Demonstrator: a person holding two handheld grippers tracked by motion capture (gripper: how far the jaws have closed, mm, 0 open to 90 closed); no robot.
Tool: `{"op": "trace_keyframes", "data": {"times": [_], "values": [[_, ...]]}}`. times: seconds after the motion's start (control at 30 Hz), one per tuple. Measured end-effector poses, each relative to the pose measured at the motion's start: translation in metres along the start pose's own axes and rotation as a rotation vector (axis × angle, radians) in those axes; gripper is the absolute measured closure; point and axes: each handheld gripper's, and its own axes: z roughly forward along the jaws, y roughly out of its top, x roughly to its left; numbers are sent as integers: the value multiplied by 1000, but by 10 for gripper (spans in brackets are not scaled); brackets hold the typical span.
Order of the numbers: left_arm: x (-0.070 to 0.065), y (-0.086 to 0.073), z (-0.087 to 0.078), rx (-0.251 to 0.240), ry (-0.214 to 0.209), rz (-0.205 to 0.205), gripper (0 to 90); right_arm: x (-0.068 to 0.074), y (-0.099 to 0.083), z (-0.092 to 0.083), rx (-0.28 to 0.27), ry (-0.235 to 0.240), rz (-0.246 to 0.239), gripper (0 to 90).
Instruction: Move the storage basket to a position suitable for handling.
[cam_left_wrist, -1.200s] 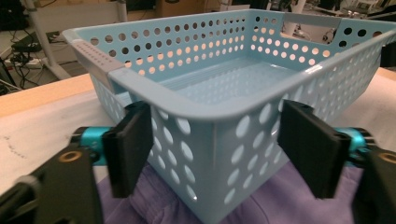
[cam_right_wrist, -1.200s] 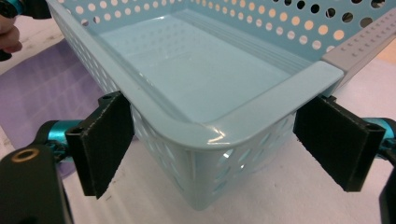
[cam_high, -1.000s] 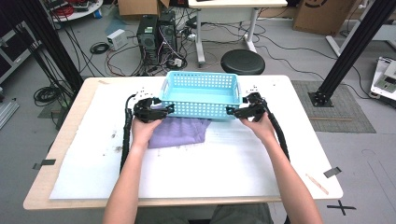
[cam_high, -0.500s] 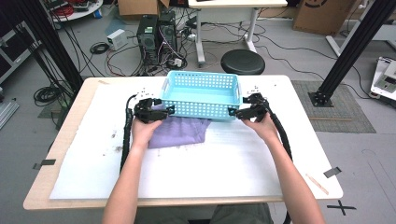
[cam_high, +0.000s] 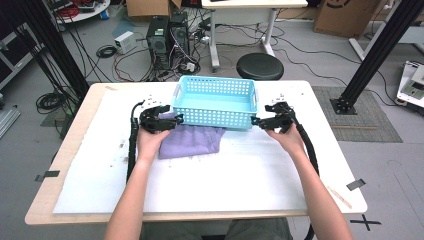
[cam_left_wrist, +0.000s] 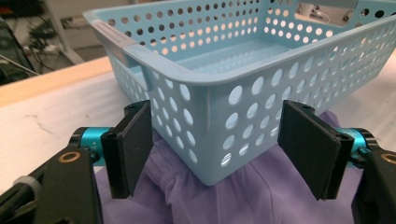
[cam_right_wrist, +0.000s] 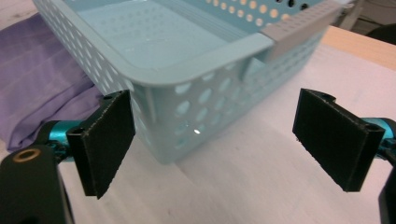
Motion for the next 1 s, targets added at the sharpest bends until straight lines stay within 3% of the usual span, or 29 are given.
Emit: {"op": "trace_keyframes", "data": {"times": [0.27,0.4,0.53,0.77,0.87,1.0], "values": [[-3,-17,-29,-30,30,-8,268,3,-14,-32,-75,-61,6,131],[-9,-25,-40,-14,57,19,265,11,-21,-46,-116,-85,-4,145],[-19,-32,-52,-12,45,18,265,22,-27,-56,-137,-95,-28,146],[-35,-39,-69,-12,34,52,265,39,-40,-67,-174,-95,-66,149],[-40,-41,-75,24,30,52,265,48,-48,-72,-179,-91,-61,150],[-46,-47,-83,0,34,51,265,53,-54,-74,-189,-97,-71,150]]}}
